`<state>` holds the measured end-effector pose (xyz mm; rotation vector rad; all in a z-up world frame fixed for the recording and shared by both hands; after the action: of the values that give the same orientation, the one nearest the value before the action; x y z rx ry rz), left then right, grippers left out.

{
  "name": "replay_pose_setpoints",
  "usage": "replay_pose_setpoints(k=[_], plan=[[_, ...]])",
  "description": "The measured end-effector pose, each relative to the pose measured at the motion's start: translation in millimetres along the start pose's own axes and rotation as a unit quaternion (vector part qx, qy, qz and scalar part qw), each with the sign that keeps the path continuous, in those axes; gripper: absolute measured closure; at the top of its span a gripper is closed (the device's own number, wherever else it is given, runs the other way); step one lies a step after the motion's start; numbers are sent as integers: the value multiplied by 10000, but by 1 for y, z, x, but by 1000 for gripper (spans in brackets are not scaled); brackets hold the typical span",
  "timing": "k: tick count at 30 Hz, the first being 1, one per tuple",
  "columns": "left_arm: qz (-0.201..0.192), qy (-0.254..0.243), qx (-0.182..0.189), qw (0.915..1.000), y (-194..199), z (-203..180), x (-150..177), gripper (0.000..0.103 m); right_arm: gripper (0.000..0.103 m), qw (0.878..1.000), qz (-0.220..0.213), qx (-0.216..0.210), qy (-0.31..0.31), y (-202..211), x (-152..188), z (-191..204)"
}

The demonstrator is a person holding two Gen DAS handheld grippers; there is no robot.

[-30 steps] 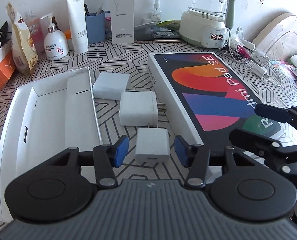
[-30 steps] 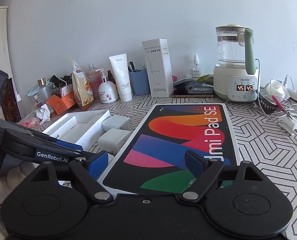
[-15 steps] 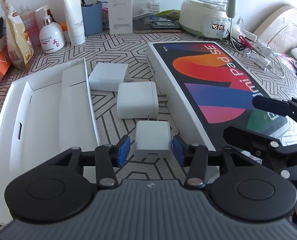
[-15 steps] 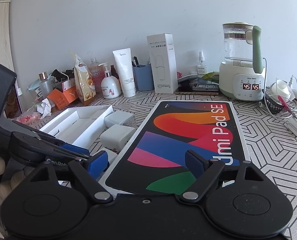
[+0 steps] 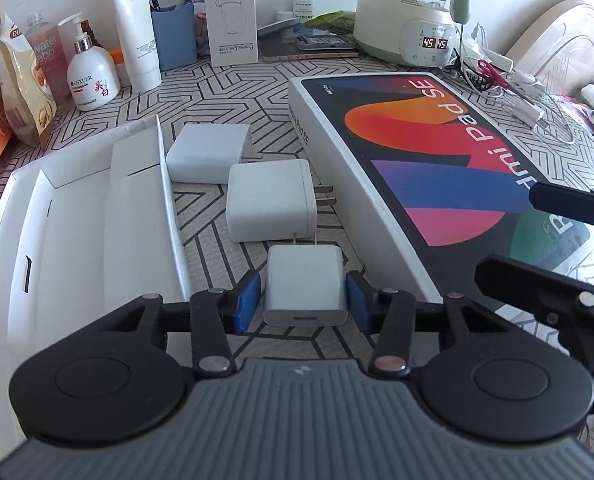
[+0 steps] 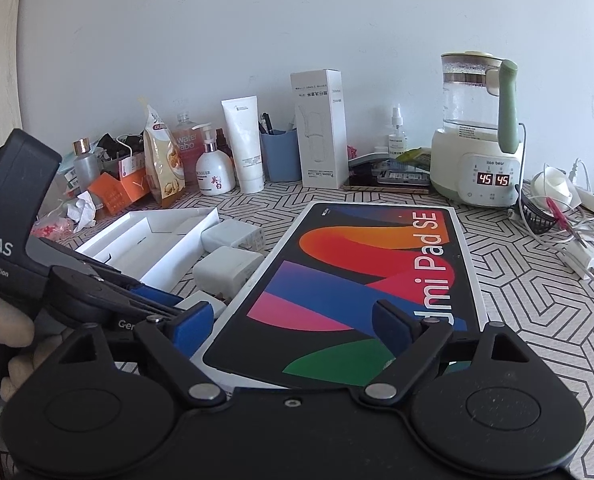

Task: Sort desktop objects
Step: 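Close the left gripper on the small white charger and lift it, then carry the small white charger with the left gripper over the white tray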

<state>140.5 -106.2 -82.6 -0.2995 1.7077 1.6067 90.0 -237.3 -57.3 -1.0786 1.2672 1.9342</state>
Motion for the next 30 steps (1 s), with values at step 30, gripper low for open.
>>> replay_pose_setpoints(k=[30], plan=[[-198,-413,-388,9982,5,-6,7,58,12,9995,-131,182,-233,-1,-2,-13]])
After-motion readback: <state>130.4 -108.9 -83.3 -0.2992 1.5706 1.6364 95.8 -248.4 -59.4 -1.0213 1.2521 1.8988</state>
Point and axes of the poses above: each gripper's, at about its wrist camera, not at the fingertips, and y roughly against the way its jaws point, z to its left, x to its underside, the point moved 8 cm from there along -y, roughly the way its jaws point, and after that the axes turned 9 degrees about -y, right-handed, at the moved point
